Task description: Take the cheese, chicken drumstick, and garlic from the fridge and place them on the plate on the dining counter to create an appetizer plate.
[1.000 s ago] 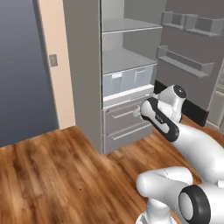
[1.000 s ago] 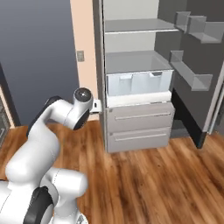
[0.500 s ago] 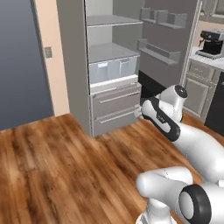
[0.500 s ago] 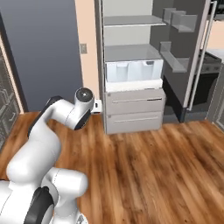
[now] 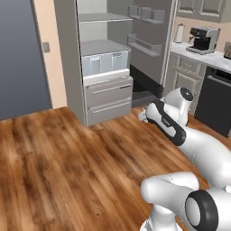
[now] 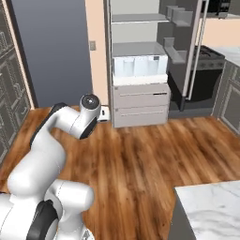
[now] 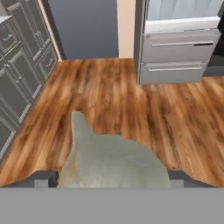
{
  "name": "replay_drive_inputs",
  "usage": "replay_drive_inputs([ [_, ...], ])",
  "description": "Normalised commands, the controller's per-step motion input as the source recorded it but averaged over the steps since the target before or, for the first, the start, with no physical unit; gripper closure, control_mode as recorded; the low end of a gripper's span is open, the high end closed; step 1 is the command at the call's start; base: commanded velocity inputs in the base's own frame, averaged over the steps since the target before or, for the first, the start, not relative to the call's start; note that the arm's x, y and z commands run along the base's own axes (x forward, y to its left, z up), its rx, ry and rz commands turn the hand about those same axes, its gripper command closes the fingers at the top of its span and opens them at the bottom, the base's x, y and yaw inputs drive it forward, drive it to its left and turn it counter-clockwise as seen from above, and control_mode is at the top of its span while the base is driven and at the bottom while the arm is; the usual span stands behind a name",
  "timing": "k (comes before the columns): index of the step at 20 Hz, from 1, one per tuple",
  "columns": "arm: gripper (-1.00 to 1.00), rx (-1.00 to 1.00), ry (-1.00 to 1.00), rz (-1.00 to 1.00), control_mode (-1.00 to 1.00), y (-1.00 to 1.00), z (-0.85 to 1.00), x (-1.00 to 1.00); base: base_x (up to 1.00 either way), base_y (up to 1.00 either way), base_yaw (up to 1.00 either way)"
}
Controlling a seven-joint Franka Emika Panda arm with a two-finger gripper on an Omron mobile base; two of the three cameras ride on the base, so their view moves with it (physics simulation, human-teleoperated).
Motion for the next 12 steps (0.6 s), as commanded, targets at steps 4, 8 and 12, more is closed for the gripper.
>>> replay_drive_inputs([
  [4,1.0,0.0,0.0,0.0,1.0,0.0,0.0,0.0,-1.0,-0.44,0.03],
  [8,1.0,0.0,0.0,0.0,1.0,0.0,0.0,0.0,-1.0,-0.74,0.0],
  [12,1.0,0.0,0.0,0.0,1.0,0.0,0.0,0.0,-1.0,-0.82,0.0],
])
